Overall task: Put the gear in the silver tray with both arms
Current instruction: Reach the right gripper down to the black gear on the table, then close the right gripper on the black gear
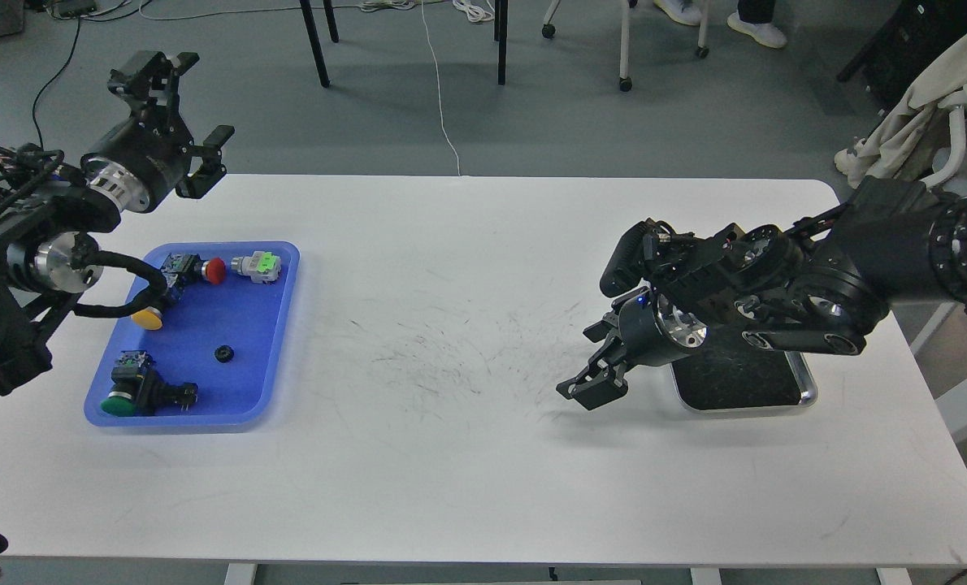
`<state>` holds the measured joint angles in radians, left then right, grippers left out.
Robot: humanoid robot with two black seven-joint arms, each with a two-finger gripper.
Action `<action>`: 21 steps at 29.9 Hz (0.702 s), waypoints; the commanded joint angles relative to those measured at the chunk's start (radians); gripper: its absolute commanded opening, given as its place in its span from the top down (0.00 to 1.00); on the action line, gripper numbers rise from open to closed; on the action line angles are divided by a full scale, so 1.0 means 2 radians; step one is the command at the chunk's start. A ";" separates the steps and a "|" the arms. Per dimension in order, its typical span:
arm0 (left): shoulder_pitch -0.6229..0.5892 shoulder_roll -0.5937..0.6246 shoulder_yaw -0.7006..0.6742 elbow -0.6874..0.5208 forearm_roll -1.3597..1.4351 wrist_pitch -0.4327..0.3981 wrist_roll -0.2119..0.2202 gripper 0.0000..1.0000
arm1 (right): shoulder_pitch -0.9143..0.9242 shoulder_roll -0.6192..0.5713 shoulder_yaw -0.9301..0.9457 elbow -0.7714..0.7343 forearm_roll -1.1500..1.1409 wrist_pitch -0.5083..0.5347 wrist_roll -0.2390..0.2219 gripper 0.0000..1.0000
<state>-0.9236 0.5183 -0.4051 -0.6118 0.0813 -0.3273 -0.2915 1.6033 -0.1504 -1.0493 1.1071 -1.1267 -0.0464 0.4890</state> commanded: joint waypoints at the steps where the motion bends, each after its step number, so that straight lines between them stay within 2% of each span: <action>1: -0.001 -0.001 0.000 0.001 0.000 0.000 -0.001 0.04 | -0.001 0.002 -0.003 -0.001 -0.003 -0.001 0.000 0.10; 15: 0.000 -0.001 0.000 0.006 0.000 0.001 -0.002 0.04 | -0.009 0.035 -0.021 -0.019 -0.019 -0.004 0.000 0.29; 21: 0.000 -0.001 0.000 0.008 0.000 0.001 -0.002 0.04 | -0.024 0.036 -0.021 -0.019 -0.018 -0.004 0.000 0.30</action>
<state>-0.9243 0.5155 -0.4051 -0.5972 0.0813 -0.3252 -0.2955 1.5691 -0.0799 -1.0932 1.0684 -1.1633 -0.0541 0.4886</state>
